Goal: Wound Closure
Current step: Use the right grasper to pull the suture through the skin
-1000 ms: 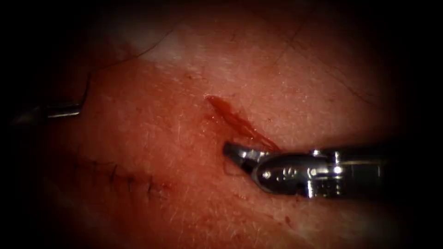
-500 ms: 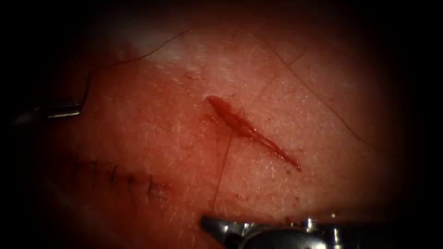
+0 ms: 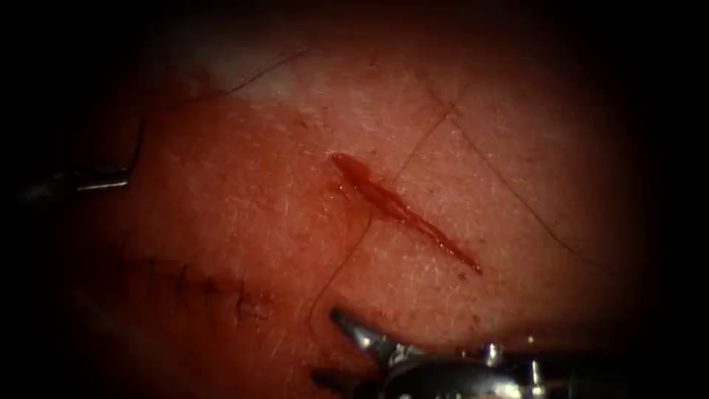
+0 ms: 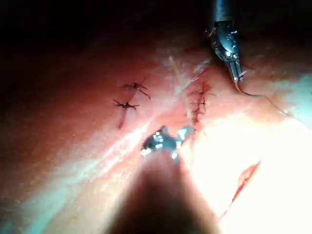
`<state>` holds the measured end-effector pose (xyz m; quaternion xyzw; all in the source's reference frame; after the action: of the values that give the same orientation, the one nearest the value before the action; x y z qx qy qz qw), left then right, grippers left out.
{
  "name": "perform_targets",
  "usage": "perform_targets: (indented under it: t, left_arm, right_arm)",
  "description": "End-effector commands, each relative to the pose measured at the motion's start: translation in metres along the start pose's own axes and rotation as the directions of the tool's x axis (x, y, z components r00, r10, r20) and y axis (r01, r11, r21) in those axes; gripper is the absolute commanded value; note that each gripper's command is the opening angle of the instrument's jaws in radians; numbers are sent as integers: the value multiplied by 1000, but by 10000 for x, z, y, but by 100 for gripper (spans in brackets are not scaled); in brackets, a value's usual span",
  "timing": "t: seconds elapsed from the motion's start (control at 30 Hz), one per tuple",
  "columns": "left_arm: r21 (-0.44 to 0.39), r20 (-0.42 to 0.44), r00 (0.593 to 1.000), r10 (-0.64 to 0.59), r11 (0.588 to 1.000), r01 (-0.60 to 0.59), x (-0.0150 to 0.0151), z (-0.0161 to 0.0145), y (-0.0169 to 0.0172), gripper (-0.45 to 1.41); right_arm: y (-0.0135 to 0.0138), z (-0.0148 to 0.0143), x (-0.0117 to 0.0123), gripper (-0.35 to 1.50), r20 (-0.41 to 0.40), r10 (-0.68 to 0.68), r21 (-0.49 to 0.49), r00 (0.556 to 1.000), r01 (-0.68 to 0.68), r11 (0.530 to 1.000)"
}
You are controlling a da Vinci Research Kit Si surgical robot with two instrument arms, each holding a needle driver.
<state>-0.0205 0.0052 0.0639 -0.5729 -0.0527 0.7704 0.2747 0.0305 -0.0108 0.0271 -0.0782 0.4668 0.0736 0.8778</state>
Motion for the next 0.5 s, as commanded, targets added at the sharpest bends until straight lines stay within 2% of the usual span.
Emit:
perform_targets:
  t: [0.03,0.1,0.17,0.4,0.5]
  left_arm:
    - [-2,1,1000,-3,1000,3,-9,5,5,-45]
    - [-4,0,1000,-3,1000,3,-9,6,5,-45]
    - [-5,0,1000,-3,1000,3,-9,6,5,-45]
    - [-5,3,1000,-2,1000,2,-9,5,6,-45]
    - [-5,3,1000,-2,1000,2,-9,5,6,-45]
  right_arm:
    - [5,9,-14,103,16,3,-9,1000,-3,1000]
    - [24,26,-39,104,28,8,-33,1000,-7,999]
    - [31,35,-50,104,34,7,-44,999,-5,999]
    - [49,57,-75,101,50,5,-72,999,-1,997]
    - [54,65,-82,93,55,3,-81,998,2,997]
